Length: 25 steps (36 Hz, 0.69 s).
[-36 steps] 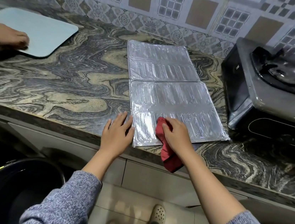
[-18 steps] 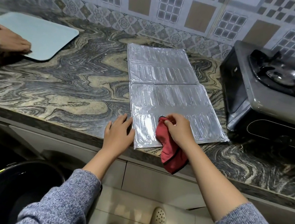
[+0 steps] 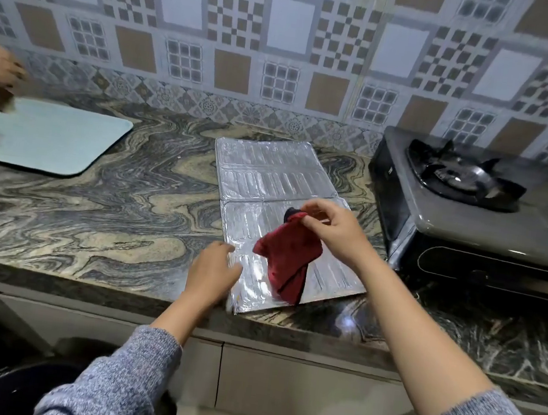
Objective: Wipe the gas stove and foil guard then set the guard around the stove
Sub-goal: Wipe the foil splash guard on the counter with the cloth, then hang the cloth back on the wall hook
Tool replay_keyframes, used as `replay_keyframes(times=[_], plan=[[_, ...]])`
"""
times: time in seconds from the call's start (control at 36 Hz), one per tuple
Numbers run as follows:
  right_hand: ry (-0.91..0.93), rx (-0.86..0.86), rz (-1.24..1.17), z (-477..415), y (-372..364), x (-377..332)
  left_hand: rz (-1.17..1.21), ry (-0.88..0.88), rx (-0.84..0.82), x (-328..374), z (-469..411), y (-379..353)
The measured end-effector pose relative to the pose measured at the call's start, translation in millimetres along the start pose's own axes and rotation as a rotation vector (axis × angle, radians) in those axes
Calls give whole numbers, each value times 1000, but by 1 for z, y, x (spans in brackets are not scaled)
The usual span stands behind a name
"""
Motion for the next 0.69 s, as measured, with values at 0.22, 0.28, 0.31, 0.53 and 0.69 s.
replay_keyframes(times=[0.22,0.28,0.31,0.53,0.69], plan=[[177,142,48,-25,41,-53,727,-330,15,119,-27,75],[210,181,65,-30,53,-65,795,-385,-15,138,-31,86],[223,195,70,-31,59,-70,811,-405,-30,146,-33,90],[316,306,120,-44,95,-90,737,-442,42,181,-51,95],[303,364,183,-53,113,-77,546,-504,163,209,-66,89]])
Point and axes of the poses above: each hand's wrist, its own z-axis away from the middle knuckle, its own y-axis out of the back of the hand, x = y × z, the point moved 7 cm from there along -z, towards the middle knuckle, and after that the axes turned 4 degrees about x, right-handed, at the moved point
